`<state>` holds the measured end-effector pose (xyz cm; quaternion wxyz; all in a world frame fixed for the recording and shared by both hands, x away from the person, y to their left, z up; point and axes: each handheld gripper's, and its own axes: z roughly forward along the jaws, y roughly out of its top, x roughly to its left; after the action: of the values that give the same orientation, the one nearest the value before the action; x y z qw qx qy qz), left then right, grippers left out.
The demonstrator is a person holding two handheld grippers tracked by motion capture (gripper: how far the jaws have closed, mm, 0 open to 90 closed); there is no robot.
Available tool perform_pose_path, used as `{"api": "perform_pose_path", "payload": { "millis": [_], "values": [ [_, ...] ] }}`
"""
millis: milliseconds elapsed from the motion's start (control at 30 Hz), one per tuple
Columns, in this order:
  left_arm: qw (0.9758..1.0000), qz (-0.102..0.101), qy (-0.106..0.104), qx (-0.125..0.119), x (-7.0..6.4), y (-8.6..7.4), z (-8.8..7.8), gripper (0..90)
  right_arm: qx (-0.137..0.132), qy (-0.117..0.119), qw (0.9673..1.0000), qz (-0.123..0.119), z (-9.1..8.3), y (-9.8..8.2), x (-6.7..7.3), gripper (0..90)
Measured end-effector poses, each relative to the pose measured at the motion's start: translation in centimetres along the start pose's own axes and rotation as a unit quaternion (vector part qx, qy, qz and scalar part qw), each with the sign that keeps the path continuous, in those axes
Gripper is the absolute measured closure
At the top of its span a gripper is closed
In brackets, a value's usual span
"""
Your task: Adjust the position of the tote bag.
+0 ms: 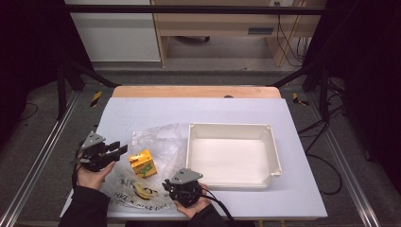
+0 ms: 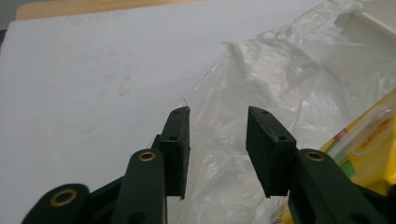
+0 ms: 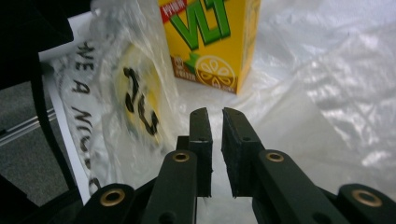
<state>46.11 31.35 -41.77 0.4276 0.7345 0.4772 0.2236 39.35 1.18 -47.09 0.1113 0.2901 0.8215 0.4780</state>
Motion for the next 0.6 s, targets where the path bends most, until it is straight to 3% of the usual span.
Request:
{"api": "perform_pose_path", "payload": {
  "millis": [167, 200, 400, 600],
  "values": [
    [0.9994, 0.001, -0.013, -0.033, 0.0, 0.5, -1.6, 54.8, -0.020, 0.004, 0.9998, -0.005, -0.2, 0.6, 0.0, 75.8],
    [0.9990, 0.009, -0.019, -0.041, -0.2, 0.7, -2.3, 53.4, -0.023, 0.005, 0.9997, -0.002, -0.4, 1.0, -0.2, 72.8],
    [0.9979, 0.026, -0.026, -0.052, -1.1, 0.9, -3.5, 49.0, -0.040, -0.003, 0.9991, 0.011, -1.3, 2.4, -1.3, 65.8],
    [0.9960, 0.053, -0.044, -0.056, -2.5, 0.9, -4.5, 43.5, -0.069, -0.024, 0.9971, 0.022, -3.4, 4.6, -2.9, 55.3]
  ]
}}
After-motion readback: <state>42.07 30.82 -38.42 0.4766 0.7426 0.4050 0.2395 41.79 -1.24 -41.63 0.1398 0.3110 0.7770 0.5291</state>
